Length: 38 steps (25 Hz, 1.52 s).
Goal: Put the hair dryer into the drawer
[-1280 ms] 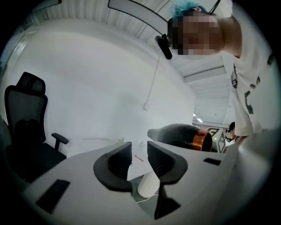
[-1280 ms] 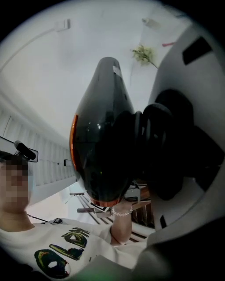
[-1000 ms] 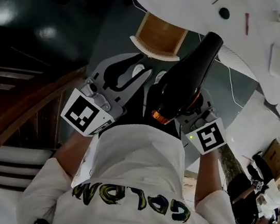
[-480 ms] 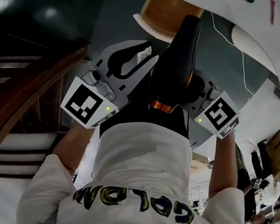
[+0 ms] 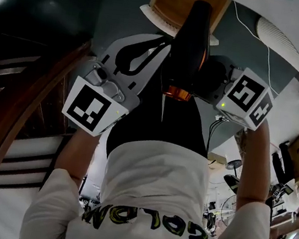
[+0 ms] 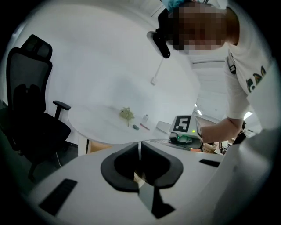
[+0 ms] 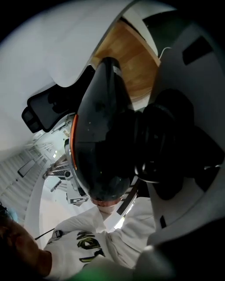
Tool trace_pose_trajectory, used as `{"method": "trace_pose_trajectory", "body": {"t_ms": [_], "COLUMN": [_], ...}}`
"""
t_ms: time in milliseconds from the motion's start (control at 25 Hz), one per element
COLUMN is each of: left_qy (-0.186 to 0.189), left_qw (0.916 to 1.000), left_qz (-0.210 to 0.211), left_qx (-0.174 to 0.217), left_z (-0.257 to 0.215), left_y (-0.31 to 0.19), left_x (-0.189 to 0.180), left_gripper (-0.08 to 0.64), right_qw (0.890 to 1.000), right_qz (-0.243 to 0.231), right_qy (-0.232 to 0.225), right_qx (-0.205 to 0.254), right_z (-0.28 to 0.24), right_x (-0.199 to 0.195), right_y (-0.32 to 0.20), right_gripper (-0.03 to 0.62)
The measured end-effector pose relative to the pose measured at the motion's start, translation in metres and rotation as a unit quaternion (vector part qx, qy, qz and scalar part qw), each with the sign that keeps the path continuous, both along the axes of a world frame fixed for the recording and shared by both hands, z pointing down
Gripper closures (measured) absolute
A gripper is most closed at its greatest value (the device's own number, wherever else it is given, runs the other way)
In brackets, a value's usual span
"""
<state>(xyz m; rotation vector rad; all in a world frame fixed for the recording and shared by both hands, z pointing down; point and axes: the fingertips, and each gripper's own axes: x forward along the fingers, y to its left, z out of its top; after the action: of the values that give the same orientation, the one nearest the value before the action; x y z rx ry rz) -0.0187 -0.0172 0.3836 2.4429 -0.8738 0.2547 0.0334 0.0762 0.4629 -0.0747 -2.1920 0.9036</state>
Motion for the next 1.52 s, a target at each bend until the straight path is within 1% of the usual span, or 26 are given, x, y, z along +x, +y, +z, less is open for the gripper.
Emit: {"method": "trace_pose_trajectory", "body": {"t_ms": [80, 280, 400, 560, 720, 920, 1080, 1240, 1400, 1520], "left_qy": [-0.004, -0.008, -0.015, -0.034, -0.068, -0.111, -0.142, -0.173, -0.214, -0.241], "left_qw": [1.0000, 0.9998, 0.9997, 0.9990, 0.9962, 0.9899, 0.9850, 0.9790, 0.9684, 0.9590], "left_qz": [0.005, 0.014, 0.017, 0.030, 0.054, 0.088, 0.097, 0.107, 0.128, 0.149], "left_qx": [-0.001, 0.008, 0.004, 0.003, 0.003, -0.002, 0.008, 0.001, 0.011, 0.010], "left_z": [0.006, 0.000, 0.016, 0.043, 0.054, 0.069, 0.089, 0.108, 0.126, 0.142], "left_y": [-0.004, -0.007, -0.012, -0.025, -0.034, -0.045, -0.063, -0.068, -0.077, -0.082], "left_x": [0.000, 0.004, -0.001, -0.005, 0.000, 0.006, 0.009, 0.010, 0.008, 0.007], "left_gripper": [0.535, 0.548, 0.549, 0.549, 0.549, 0.549, 0.549, 0.549, 0.549, 0.549], "right_qw": [1.000, 0.999, 0.998, 0.997, 0.995, 0.990, 0.981, 0.972, 0.962, 0.953], "right_qz": [-0.001, 0.010, 0.009, 0.007, 0.003, 0.003, -0.002, -0.007, -0.015, -0.023], "right_qy": [0.013, 0.030, 0.050, 0.074, 0.097, 0.136, 0.173, 0.203, 0.230, 0.255], "right_qx": [-0.008, -0.022, -0.024, -0.023, -0.002, 0.045, 0.084, 0.119, 0.145, 0.162], "right_z": [0.010, 0.006, 0.024, 0.056, 0.072, 0.090, 0.109, 0.125, 0.140, 0.153], "right_x": [0.003, 0.005, 0.003, -0.001, 0.003, 0.007, 0.008, 0.011, 0.011, 0.012], "right_y": [-0.008, -0.028, -0.038, -0.057, -0.074, -0.099, -0.119, -0.126, -0.134, -0.143], "right_gripper": [0.350, 0.350, 0.350, 0.350, 0.350, 0.350, 0.350, 0.350, 0.350, 0.350]}}
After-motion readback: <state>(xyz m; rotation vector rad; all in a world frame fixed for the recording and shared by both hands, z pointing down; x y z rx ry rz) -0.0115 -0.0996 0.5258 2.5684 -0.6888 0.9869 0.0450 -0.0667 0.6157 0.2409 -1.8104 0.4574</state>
